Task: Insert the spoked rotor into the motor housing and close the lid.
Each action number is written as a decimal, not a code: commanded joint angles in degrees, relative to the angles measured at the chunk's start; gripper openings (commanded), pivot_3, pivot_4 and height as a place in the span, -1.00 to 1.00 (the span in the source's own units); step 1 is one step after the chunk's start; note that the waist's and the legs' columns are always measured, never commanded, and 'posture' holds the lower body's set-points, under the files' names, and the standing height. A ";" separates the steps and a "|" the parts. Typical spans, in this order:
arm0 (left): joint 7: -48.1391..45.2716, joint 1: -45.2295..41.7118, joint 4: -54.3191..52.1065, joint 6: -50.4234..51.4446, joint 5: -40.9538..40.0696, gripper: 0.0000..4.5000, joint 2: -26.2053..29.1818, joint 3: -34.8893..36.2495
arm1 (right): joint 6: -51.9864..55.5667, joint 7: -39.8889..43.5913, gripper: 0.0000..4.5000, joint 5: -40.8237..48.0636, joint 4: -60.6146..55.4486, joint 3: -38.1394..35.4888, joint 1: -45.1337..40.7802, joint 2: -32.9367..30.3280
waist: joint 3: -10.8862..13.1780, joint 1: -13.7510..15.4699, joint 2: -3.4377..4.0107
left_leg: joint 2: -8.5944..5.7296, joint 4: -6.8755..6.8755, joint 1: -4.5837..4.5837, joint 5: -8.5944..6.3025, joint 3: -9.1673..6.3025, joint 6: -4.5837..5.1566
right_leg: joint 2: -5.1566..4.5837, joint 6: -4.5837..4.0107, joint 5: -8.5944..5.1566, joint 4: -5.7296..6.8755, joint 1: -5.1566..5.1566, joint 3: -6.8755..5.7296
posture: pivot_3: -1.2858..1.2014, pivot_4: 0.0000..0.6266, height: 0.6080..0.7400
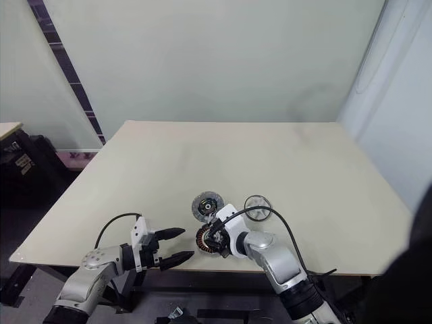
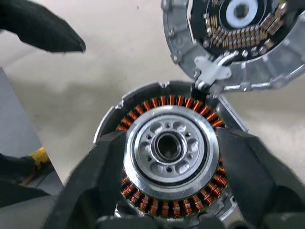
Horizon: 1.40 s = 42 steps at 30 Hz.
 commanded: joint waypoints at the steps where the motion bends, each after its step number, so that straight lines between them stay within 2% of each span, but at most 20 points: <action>1: -0.50 -1.19 -0.19 -1.15 -0.09 1.00 -0.05 -0.05 | 0.10 -0.04 -0.07 0.97 -3.39 -1.23 -0.80 0.36 | 0.00 0.01 0.00 | 0.00 0.00 0.00 0.00 0.00 0.00 | 0.00 0.00 0.00 0.00 0.00 0.00 | 0.03 -1.00 1.00; 5: -0.44 -1.24 -0.08 -1.23 -0.07 1.00 -0.08 -0.13 | -0.03 -0.19 -0.73 0.60 -3.64 -0.85 -0.90 0.15 | 0.00 0.00 0.00 | 0.00 0.00 0.01 0.00 0.00 0.00 | 0.00 0.00 0.00 0.01 0.01 0.00 | 0.03 -1.00 1.00; 7: -0.39 -1.19 -0.08 -1.25 -0.05 1.00 -0.05 -0.18 | -0.20 -0.36 -0.98 0.10 -3.66 -0.27 -1.05 -0.09 | 0.00 0.00 0.00 | 0.00 0.00 0.01 0.00 0.00 0.00 | 0.00 0.00 0.00 0.01 0.01 0.00 | 0.03 -1.00 1.00; 42: -0.11 -0.94 0.08 -1.58 -0.11 1.00 -0.19 -0.70 | 0.17 1.27 -0.98 -4.41 -1.45 6.40 -3.26 -2.09 | 0.00 0.00 0.00 | 0.00 0.00 0.01 0.00 0.00 0.00 | 0.00 0.00 0.00 0.00 0.01 -0.01 | 0.03 -1.00 1.00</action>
